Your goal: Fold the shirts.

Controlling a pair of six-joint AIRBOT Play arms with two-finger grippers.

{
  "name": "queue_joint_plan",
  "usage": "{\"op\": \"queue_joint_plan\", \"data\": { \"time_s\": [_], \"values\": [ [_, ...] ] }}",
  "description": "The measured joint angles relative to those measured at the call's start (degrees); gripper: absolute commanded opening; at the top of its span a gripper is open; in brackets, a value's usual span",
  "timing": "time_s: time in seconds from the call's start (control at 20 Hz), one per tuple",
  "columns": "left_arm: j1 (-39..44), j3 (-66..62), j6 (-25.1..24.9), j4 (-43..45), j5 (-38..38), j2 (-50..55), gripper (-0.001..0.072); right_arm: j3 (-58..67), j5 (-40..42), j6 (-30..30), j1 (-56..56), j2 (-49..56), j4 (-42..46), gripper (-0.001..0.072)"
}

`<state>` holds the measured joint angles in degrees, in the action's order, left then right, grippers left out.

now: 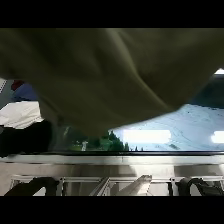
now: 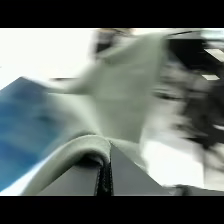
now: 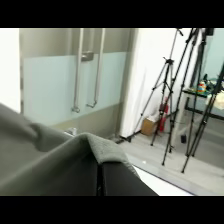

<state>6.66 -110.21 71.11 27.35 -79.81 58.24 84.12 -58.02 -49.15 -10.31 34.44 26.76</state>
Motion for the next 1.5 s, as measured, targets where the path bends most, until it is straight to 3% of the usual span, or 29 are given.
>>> {"op": "queue_joint_plan", "data": {
  "time_s": [0.3,0.35,0.4,0.45,0.7,1.05,1.3,1.5],
  "values": [
    [-0.9,21.5,2.9,11.0,4.1,0.7,0.0021,-5.7,-9.1,-6.4,0.8,13.6,3.2,0.0018],
    [-0.8,25.2,1.9,11.4,5.2,2.6,0.0024,-7.4,-10.2,-6.8,0.9,17.2,3.4,0.0199],
    [-0.5,28.9,0.5,12.0,6.4,5.0,0.0229,-9.0,-10.4,-7.0,0.9,20.8,3.9,0.0426],
    [-0.1,31.7,-0.8,12.5,7.5,7.4,0.0348,-10.4,-10.6,-7.3,1.0,25.0,4.8,0.0441],
    [-1.8,35.8,-4.3,17.6,7.8,19.5,0.0348,-13.2,-12.4,-9.3,0.3,41.6,5.4,0.0438],
    [-11.7,39.5,-5.3,20.6,5.9,24.8,0.0348,-23.9,-17.9,-10.5,4.3,43.4,6.4,0.0437],
    [-14.6,47.1,-6.7,20.9,15.9,25.5,0.0349,-38.3,-8.1,-12.3,18.0,40.2,6.4,0.0438],
    [-15.1,47.4,-7.1,20.7,20.4,28.2,0.0349,-42.0,2.3,-16.0,29.4,41.8,5.2,0.0438]
  ]
}}
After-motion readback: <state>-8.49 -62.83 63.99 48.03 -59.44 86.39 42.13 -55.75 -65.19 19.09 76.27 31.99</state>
